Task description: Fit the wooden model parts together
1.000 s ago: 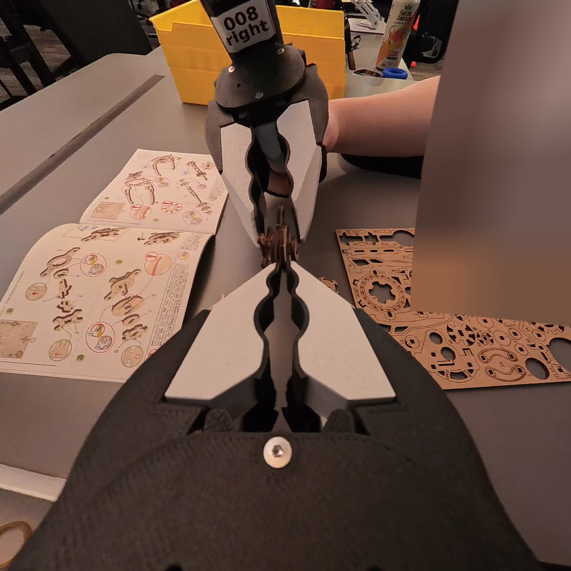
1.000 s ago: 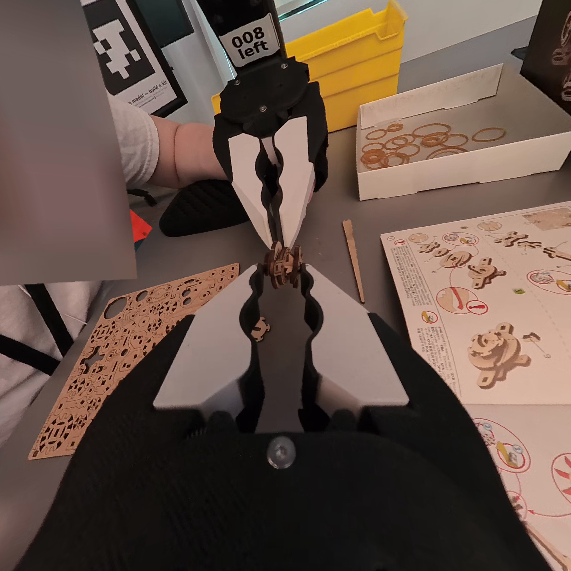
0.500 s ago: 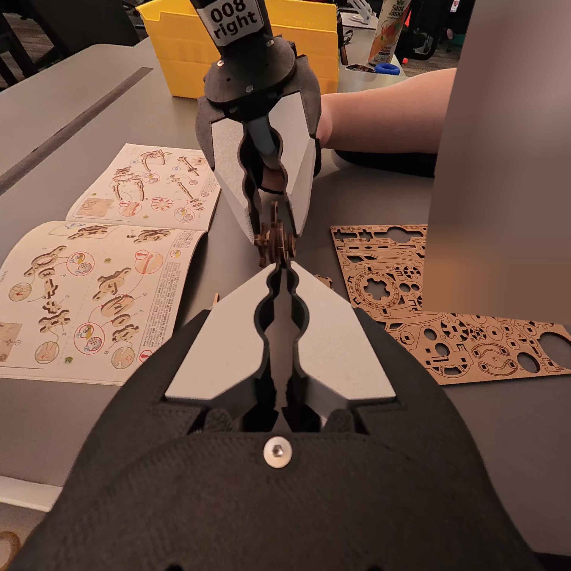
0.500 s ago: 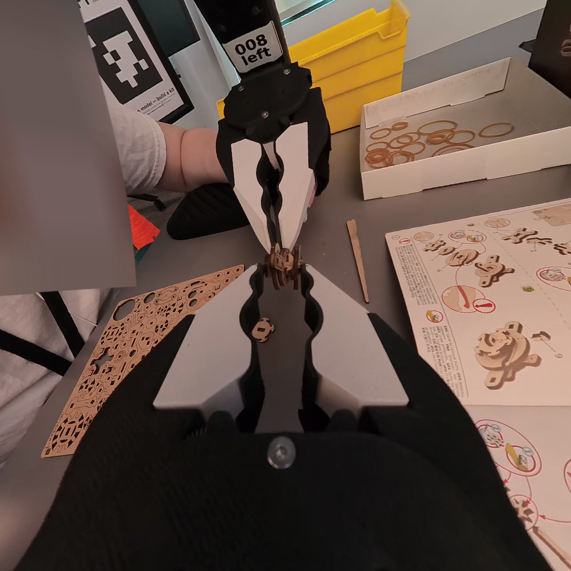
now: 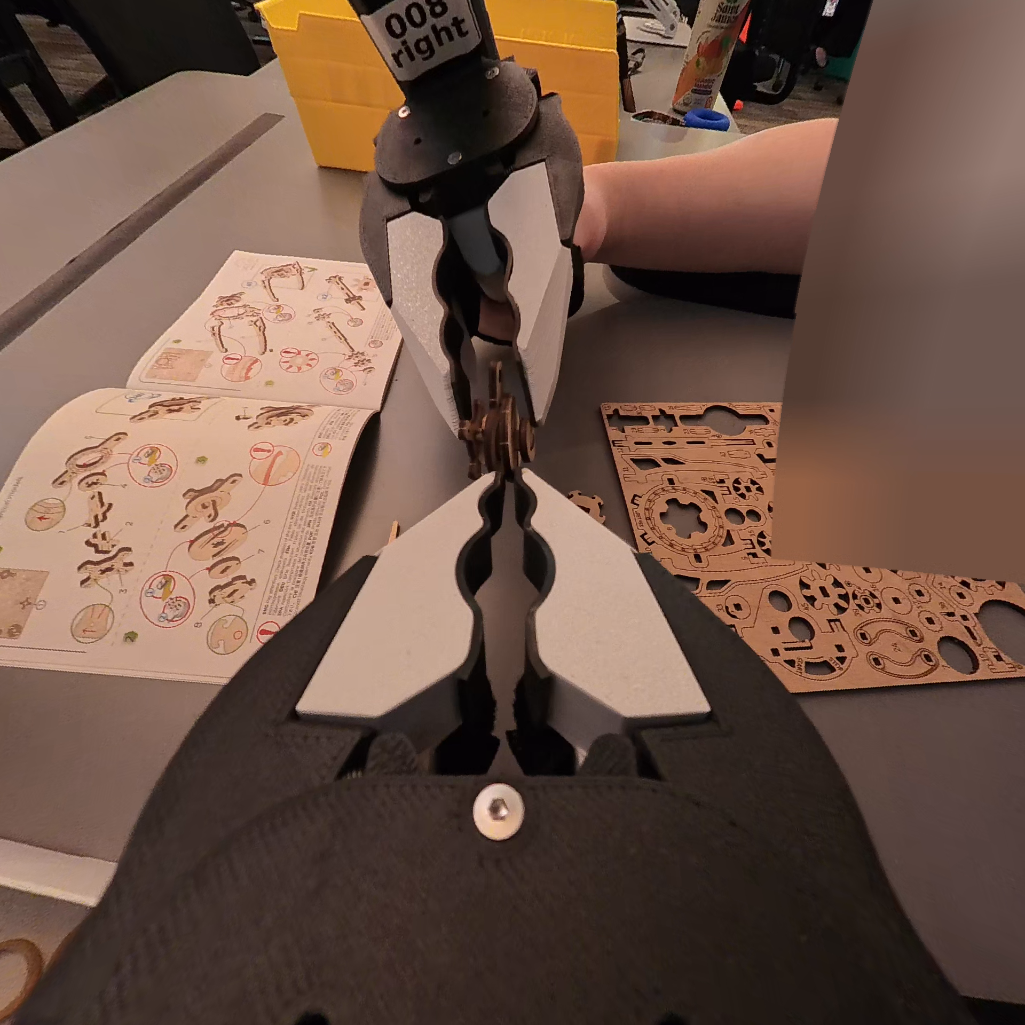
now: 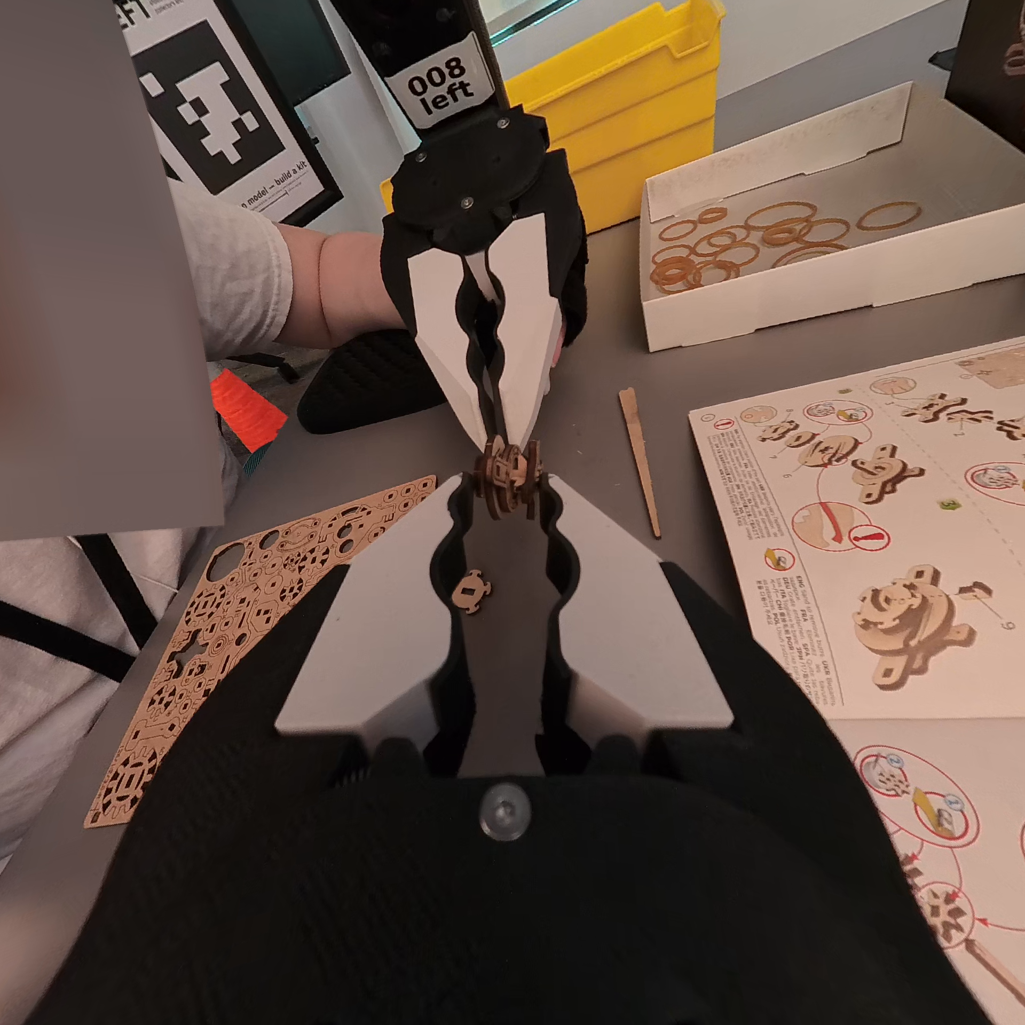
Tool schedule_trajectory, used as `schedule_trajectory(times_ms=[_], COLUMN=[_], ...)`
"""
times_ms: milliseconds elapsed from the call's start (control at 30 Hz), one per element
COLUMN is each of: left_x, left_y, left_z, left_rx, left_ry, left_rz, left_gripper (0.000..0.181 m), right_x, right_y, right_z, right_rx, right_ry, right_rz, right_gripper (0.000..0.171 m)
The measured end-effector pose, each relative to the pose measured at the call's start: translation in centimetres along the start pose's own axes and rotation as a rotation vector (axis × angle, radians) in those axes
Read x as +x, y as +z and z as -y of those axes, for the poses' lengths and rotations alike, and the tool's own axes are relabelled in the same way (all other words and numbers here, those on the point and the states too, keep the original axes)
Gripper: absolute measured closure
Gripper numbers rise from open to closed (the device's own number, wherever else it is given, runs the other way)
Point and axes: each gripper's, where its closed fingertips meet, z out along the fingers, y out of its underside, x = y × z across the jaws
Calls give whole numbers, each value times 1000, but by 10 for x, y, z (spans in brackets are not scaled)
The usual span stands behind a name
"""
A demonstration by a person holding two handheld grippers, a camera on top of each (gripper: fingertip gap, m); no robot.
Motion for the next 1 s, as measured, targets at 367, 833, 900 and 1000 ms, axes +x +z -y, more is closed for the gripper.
schedule_trajectory(times_ms=[367,833,900,1000], left_x=[0,-4,-4,-4], left_y=[0,0,0,1], left_z=[-1,-2,-2,-3], left_rx=[-3,-1,-2,-5], left_ry=[-3,-24,-25,-23], left_rz=[0,6,5,6], left_gripper=[180,177,176,175], right_x=[1,5,6,6], right_y=[0,-4,-4,-3], right_z=[-1,3,3,1], right_rx=[-1,27,26,19], right_ry=[15,40,42,44], right_rz=[3,-7,-9,-10], right_gripper=[149,149,149,149])
